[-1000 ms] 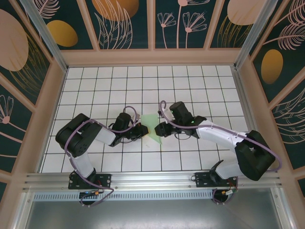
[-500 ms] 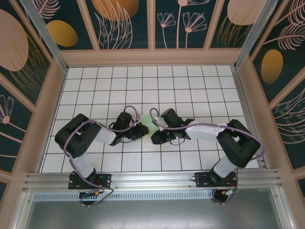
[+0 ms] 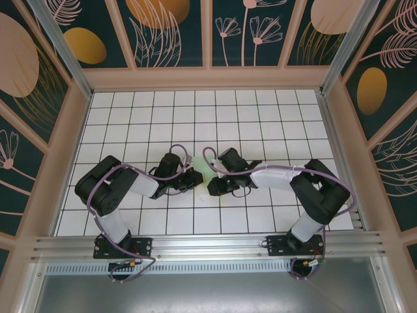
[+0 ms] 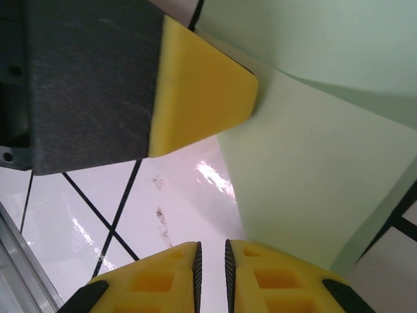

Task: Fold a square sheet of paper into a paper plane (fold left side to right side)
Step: Third fold the triangle at the center of the table.

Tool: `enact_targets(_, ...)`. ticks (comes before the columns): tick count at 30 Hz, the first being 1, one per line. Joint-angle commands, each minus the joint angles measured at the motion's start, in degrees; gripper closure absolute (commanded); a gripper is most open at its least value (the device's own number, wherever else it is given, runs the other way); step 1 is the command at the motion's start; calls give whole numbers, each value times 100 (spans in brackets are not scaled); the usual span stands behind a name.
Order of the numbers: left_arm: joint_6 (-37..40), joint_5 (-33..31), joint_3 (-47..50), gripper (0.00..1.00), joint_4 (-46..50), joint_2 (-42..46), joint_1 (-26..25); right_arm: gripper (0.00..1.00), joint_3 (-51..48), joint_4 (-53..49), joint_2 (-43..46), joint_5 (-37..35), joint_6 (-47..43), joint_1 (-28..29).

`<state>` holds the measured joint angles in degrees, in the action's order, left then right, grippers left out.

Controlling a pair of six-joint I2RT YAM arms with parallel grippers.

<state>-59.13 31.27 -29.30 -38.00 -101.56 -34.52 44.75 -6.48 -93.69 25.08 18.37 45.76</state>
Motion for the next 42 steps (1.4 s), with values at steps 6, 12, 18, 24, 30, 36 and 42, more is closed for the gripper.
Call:
enact_targets(6, 293, -666, -29, 90, 585, -163, 39, 79, 104, -184, -176, -114, -79, -54)
enact_targets(12, 304, -696, -30, 90, 618, -136, 33, 80, 86, -225, -253, -142, -81, -58)
enact_targets(18, 324, -745, -29, 90, 645, -159, 35, 83, 34, -377, -260, -251, -11, -57)
enact_targets(24, 359, -798, -32, 90, 706, -171, 39, 87, -36, -575, -340, -407, 195, -102)
enact_targets(30, 385, -837, -36, 90, 750, -189, 36, 87, -105, -624, -331, -351, 346, -163)
enact_targets(36, 404, -895, -38, 91, 776, -233, 40, 87, -283, -694, -179, -164, 605, -216)
enact_targets(42, 422, -907, -49, 91, 776, -281, 34, 87, -628, -796, 73, -99, 756, -238)
